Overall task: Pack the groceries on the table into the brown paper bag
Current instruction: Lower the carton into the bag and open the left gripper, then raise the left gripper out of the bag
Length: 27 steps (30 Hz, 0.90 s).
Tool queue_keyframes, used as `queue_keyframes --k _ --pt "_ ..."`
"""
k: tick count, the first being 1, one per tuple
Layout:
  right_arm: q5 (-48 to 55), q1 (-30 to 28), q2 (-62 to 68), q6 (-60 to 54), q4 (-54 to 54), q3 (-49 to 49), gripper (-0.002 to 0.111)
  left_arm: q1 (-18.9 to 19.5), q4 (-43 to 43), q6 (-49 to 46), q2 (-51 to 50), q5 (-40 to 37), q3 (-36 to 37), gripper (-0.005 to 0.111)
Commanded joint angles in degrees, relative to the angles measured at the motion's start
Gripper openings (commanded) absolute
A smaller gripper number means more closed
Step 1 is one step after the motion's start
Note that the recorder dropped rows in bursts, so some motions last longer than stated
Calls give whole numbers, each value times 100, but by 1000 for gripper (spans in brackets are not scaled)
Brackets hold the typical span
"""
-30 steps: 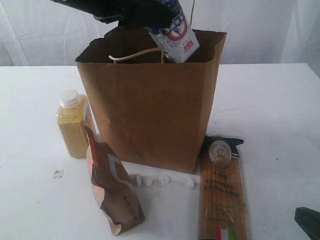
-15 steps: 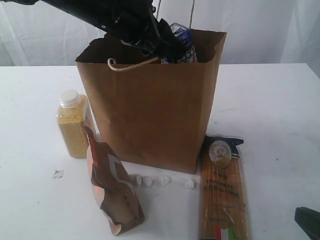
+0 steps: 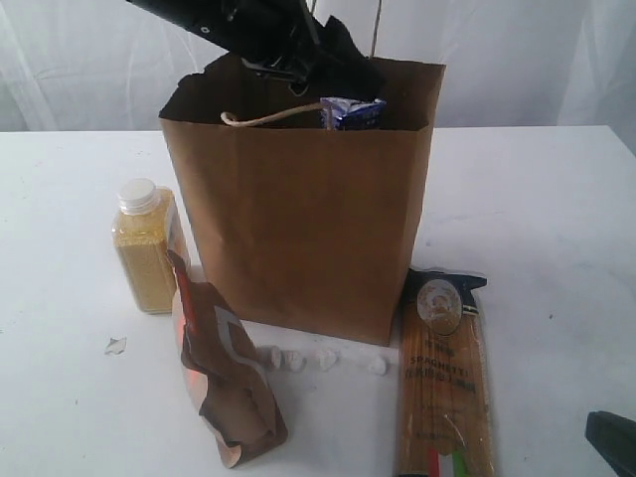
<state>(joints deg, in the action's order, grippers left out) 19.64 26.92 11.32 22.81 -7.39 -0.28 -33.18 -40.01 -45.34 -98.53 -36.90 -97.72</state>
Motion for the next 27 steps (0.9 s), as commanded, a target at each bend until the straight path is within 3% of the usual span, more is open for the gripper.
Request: queue_keyframes --k 1,10,21,27 --pt "-47 5 -52 0 2 28 0 -22 -138 54 58 -70 -35 70" --pt "-47 5 -52 0 2 28 0 -12 -57 65 299 -133 -35 70" --pt "-47 5 -52 0 2 28 0 -12 808 712 1505 -302 -35 70" --pt "-47 5 -52 0 2 28 0 -12 2305 1956 2173 -374 -35 65"
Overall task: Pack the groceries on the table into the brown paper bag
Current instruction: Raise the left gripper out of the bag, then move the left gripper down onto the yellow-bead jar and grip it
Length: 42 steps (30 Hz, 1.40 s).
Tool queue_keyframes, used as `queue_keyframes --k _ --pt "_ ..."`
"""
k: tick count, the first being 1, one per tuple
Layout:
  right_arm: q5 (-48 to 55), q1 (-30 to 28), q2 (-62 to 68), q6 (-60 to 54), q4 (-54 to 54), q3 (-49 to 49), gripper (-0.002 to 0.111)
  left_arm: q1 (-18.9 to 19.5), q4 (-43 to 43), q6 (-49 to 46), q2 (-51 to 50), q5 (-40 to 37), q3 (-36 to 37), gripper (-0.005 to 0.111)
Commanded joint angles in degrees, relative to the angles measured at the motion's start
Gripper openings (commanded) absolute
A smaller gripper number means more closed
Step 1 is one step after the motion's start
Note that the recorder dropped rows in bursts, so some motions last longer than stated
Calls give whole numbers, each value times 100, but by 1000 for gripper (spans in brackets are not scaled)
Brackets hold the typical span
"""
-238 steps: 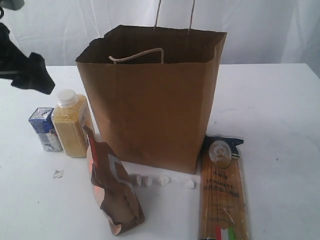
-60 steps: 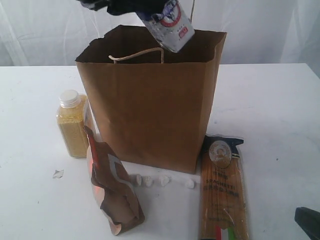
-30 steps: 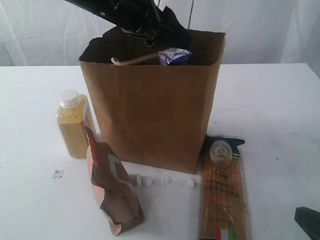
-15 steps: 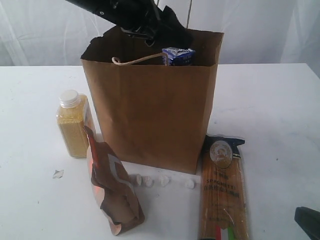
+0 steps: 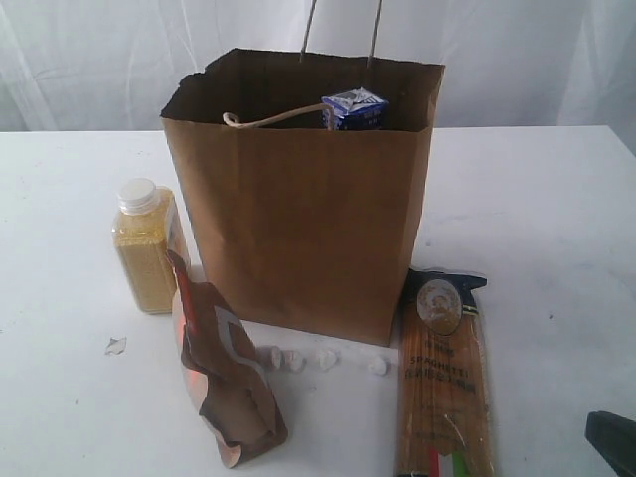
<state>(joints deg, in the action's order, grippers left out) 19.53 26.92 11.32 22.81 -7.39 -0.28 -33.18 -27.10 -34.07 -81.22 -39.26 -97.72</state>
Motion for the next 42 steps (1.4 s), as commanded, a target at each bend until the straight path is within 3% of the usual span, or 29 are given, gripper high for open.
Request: queue_keyframes --k 1,15,20,30,34,37,42 --pt "-37 5 -52 0 2 28 0 -12 1396 1109 552 -184 -35 64" --pt "-37 5 -52 0 2 28 0 -12 5127 4358 1821 -1463 255 64" --pt "-36 5 -112 0 2 28 0 -12 5268 4657 2030 -1553 950 64" --pt "-36 -6 -606 0 -9 28 0 -4 6241 6247 2057 -1042 2746 64" --pt "-36 -6 -606 0 -9 28 0 396 6436 6680 2057 -803 3187 64" --pt "-36 -6 -606 0 -9 28 0 917 6315 6783 2057 -395 3555 64" --pt "-36 -6 -606 0 -9 28 0 1692 4908 6588 1991 1093 4126 64"
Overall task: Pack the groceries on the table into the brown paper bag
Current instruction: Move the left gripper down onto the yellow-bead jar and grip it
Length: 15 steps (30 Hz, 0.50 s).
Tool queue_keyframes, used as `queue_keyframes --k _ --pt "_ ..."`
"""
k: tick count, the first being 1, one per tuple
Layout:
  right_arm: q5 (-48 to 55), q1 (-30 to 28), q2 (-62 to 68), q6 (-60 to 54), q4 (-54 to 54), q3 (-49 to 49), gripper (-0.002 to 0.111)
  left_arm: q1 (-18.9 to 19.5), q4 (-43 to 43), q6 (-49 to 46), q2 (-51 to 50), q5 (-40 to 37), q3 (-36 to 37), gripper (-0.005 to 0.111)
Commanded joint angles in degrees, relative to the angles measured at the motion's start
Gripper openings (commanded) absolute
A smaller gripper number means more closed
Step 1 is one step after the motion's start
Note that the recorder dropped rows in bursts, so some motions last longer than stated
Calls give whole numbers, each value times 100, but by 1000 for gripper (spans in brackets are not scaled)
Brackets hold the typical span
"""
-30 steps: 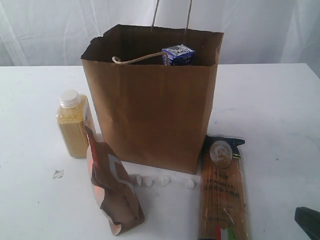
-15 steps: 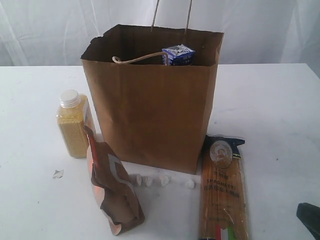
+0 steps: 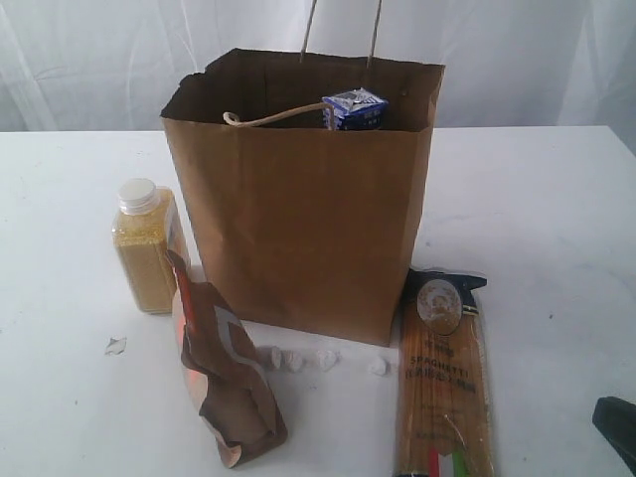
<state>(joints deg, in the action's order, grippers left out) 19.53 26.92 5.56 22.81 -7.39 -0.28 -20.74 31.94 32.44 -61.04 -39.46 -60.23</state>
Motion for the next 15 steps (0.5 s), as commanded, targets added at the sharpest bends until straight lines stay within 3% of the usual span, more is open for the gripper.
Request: queue_keyframes --k 1,7,15 --pt "-36 -6 -30 0 -9 28 0 533 -1303 -188 -107 1361 451 64" --pt "-36 -6 -30 0 -9 28 0 582 -2558 -1142 -774 2245 497 64" --pt "-36 -6 -30 0 -9 28 0 520 -3020 -1186 -1650 3004 486 64"
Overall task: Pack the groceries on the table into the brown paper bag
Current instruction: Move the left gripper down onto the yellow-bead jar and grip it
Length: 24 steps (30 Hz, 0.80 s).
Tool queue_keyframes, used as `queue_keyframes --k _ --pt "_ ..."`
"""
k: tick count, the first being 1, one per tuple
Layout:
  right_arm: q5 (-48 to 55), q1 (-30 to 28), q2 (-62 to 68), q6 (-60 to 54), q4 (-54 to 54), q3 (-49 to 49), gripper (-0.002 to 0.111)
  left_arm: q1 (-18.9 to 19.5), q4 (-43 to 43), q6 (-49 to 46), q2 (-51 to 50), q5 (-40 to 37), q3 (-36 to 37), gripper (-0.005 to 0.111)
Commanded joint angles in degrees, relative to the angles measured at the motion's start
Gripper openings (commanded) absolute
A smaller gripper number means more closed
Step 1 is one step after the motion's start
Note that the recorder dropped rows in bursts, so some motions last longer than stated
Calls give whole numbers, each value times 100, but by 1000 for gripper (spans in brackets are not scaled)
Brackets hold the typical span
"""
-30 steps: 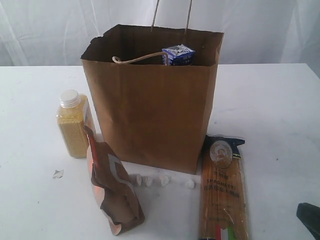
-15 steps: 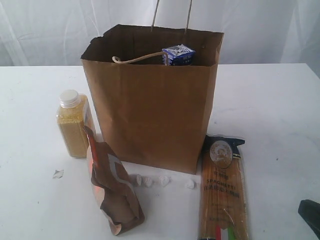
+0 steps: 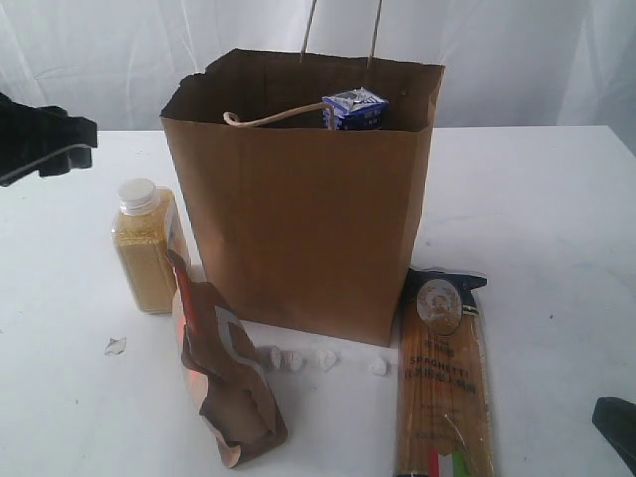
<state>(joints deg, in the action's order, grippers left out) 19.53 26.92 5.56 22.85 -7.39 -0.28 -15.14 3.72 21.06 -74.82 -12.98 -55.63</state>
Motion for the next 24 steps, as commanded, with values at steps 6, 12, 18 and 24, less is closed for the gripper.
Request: queue_keyframes --k 6,12,18,24 --pt "-36 -6 -30 -4 -9 28 0 -274 -198 -47 -530 931 26 65" --pt "-36 -6 -30 -4 -9 28 0 -456 -198 -36 -854 1562 26 74" --pt "-36 -6 -30 -4 -9 28 0 -497 -198 -36 -1187 1749 26 74" --pt "-36 -6 -30 -4 -9 28 0 -497 -198 -36 -1416 1736 26 74"
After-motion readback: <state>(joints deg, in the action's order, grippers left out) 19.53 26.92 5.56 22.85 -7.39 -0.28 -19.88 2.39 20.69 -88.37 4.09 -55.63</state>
